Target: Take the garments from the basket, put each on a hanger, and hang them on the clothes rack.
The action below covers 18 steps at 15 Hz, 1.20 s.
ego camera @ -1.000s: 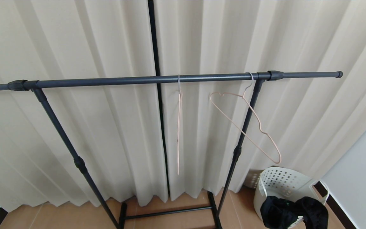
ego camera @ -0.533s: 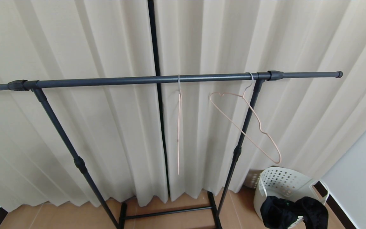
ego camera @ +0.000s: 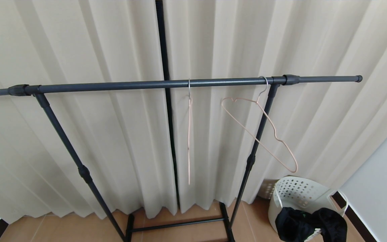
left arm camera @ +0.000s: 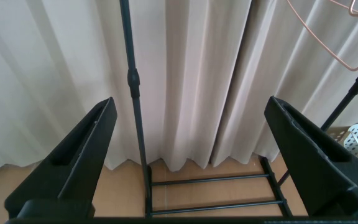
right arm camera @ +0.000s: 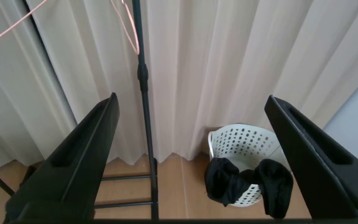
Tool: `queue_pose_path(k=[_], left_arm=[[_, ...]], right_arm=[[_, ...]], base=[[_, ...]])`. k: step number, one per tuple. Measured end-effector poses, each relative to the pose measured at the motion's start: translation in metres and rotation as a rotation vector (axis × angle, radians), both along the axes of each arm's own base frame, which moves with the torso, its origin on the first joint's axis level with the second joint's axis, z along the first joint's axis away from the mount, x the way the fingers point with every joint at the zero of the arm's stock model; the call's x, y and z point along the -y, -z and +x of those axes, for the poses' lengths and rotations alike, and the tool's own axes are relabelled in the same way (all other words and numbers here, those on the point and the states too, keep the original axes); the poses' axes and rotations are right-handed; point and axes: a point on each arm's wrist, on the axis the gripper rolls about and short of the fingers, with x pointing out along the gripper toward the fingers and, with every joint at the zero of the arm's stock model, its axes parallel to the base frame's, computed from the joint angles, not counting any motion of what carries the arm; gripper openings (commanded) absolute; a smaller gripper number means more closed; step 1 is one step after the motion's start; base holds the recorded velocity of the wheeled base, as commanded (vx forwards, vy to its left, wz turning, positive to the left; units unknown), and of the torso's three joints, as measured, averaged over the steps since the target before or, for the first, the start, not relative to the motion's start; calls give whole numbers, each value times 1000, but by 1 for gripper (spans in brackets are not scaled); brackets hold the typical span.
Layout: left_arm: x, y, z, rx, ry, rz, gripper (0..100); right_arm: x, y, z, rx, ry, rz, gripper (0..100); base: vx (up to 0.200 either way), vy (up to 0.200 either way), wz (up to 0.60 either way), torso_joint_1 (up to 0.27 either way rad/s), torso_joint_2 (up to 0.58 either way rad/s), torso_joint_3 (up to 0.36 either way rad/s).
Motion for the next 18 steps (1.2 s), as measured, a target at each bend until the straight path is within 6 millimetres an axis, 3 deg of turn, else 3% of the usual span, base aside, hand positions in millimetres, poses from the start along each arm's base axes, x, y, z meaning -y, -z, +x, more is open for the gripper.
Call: queue_pose_path(k=[18], left_arm=[[0,0,0,0,2,1,100]], right_arm=[[0,0,0,0,-1,2,100]], base=[[0,0,0,0,0,0]])
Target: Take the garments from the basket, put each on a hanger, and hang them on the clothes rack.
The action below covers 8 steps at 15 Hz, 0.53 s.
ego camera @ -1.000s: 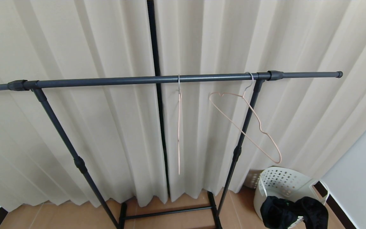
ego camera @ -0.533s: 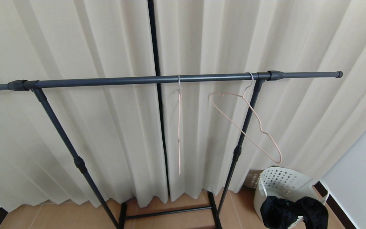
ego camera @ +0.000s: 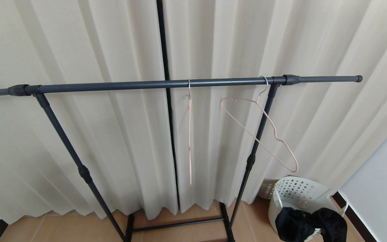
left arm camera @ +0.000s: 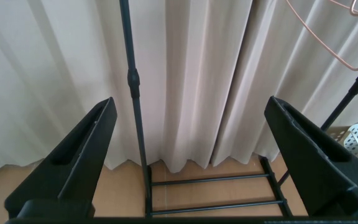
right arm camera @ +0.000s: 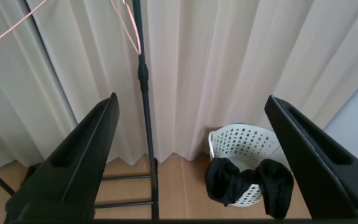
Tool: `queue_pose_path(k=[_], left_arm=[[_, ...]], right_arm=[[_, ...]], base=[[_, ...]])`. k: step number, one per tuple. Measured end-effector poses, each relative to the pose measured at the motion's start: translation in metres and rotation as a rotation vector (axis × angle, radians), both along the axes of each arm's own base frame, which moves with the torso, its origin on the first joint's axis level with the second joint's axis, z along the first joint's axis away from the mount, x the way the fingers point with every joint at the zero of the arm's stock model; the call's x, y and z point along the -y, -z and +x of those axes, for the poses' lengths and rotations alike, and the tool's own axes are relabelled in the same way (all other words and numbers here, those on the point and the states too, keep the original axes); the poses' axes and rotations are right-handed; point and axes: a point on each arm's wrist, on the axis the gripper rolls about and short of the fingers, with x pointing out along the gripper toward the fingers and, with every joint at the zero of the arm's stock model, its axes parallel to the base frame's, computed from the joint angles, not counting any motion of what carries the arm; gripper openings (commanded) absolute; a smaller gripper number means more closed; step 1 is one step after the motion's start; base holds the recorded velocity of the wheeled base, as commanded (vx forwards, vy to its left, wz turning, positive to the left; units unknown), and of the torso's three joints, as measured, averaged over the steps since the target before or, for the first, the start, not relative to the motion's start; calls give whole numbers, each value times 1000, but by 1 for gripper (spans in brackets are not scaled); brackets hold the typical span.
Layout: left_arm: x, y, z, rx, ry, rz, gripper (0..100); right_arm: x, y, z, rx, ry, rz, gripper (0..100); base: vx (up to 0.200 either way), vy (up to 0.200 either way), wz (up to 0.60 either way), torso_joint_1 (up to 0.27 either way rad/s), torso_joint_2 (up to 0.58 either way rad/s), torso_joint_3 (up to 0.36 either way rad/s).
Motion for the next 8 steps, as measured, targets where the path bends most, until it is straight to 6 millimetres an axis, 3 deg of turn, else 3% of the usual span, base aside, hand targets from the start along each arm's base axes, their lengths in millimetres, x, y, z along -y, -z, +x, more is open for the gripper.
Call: queue_pose_path(k=[8], left_arm=[[0,0,0,0,1,0,100]], right_arm=[[0,0,0,0,-2,-5,100]], base=[[0,0,0,0,0,0]])
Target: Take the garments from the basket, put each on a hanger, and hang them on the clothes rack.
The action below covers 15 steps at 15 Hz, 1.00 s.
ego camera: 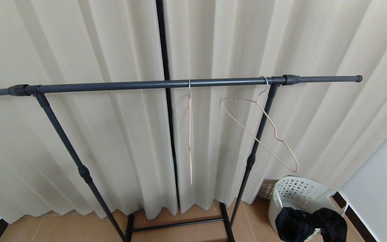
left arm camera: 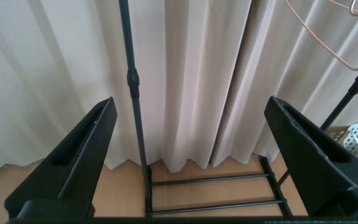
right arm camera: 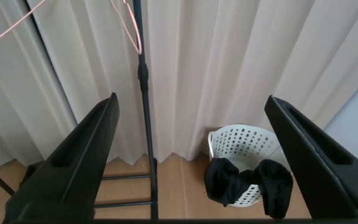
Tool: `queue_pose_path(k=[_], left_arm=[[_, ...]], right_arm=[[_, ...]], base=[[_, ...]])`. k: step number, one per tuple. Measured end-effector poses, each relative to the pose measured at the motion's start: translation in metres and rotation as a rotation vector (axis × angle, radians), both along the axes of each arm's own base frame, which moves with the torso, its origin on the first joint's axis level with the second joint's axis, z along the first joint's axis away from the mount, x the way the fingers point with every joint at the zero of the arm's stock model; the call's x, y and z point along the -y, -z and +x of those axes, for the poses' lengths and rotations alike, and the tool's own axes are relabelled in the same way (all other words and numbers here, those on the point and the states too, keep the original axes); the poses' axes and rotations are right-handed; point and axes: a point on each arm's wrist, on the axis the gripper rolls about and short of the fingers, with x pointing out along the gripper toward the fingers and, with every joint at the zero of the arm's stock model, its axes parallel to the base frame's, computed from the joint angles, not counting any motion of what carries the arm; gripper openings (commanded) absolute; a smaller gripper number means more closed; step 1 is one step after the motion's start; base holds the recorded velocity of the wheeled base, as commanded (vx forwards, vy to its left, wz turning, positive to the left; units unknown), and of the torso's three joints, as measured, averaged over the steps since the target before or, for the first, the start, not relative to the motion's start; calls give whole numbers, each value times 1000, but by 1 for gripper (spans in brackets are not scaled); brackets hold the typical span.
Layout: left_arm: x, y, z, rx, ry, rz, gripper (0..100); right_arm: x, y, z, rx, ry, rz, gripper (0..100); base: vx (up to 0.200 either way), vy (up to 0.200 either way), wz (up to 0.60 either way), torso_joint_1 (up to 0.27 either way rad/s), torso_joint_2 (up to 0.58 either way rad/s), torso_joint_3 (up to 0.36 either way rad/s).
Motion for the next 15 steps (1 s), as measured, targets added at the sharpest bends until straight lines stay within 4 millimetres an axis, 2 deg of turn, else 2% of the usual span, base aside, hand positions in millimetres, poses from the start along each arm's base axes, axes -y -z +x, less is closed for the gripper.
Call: queue_pose_path(k=[4,15], left_arm=[[0,0,0,0,-1,1,100],[0,0,0,-1,-7,5,100]], right_arm=[[0,0,0,0,0,-1,100],[0,0,0,-1,0,-2,100]], base=[[0,0,0,0,0,0],[0,0,0,-151,349,195]])
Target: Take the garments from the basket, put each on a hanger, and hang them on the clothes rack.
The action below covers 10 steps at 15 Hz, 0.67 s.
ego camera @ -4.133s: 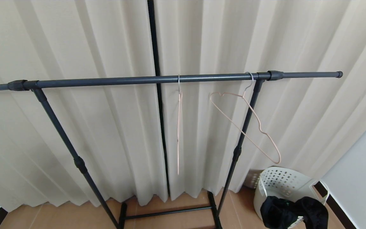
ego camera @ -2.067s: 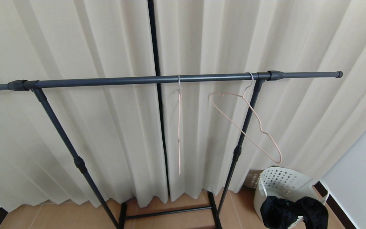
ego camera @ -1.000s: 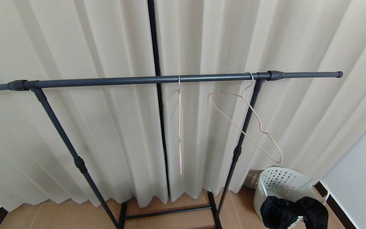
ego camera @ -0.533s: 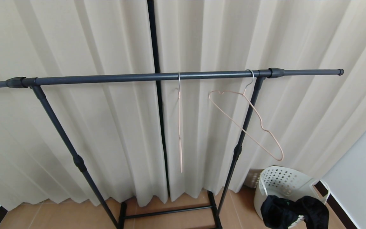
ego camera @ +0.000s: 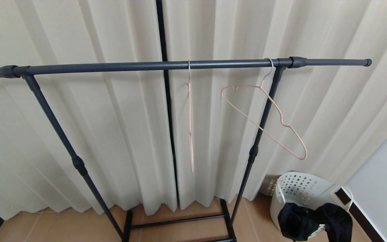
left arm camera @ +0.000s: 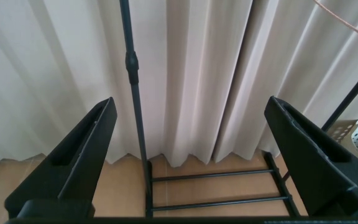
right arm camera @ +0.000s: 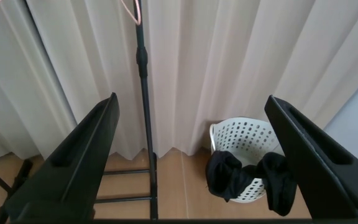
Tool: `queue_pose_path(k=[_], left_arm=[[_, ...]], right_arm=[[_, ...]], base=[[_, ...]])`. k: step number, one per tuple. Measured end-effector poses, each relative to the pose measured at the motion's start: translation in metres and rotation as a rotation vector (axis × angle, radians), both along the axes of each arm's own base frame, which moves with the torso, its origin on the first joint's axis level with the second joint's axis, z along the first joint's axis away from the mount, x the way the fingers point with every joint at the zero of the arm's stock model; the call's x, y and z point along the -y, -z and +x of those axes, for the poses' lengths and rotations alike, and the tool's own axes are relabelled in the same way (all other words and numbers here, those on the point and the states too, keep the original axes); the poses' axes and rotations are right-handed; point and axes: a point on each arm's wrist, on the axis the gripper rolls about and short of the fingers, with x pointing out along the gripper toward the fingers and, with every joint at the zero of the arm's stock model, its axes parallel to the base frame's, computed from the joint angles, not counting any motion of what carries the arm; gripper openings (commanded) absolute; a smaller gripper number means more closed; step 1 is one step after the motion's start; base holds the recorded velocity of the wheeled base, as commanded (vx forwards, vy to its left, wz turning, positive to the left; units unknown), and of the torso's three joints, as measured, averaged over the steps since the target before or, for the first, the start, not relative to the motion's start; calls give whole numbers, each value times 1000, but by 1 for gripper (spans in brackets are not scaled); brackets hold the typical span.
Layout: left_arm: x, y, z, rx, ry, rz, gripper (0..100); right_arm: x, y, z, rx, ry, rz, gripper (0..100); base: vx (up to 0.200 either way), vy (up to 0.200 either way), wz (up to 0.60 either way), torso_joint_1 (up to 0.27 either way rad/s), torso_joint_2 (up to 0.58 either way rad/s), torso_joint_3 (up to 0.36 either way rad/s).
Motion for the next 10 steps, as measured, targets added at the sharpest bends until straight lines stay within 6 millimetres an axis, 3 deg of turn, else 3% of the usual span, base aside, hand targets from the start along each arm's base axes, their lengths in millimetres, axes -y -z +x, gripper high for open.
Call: queue_pose_path(k=[10], left_arm=[[0,0,0,-1,7,7,100]], right_arm=[[0,0,0,0,0,-7,100]], base=[[0,0,0,-203,513,305]])
